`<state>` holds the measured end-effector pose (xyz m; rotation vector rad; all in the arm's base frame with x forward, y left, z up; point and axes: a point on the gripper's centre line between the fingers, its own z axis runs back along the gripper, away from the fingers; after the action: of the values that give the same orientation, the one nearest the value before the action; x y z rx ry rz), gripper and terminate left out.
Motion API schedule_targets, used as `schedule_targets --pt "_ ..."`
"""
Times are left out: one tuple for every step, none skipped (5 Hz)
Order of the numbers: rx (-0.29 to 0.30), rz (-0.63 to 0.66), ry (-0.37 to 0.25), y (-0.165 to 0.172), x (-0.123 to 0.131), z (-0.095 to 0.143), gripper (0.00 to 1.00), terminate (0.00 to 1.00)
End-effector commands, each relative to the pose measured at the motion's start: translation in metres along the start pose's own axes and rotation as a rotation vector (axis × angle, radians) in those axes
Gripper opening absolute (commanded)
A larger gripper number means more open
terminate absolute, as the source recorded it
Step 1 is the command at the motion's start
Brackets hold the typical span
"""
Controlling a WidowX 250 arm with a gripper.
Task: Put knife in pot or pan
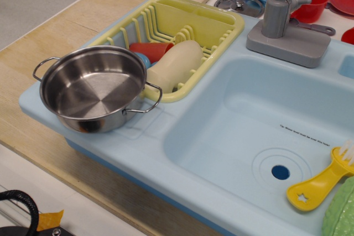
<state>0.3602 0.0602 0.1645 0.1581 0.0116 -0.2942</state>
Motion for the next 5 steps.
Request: schedule_targets --pt "0.018 0.139 0.000 -0.013 -0.038 0.034 0.00 0.00" --pt "0.005 0.226 0.015 -0.026 -0.064 0.038 0.00 0.00" --pt "-0.006 0.288 0.034 -0.038 -0.086 0.040 0.00 0.00" --pt "-0.047 0.340 0.054 -0.049 -0.105 0.033 0.00 0.00" --pt "-0.075 0.392 0.074 -0.058 -0.118 0.029 0.00 0.00"
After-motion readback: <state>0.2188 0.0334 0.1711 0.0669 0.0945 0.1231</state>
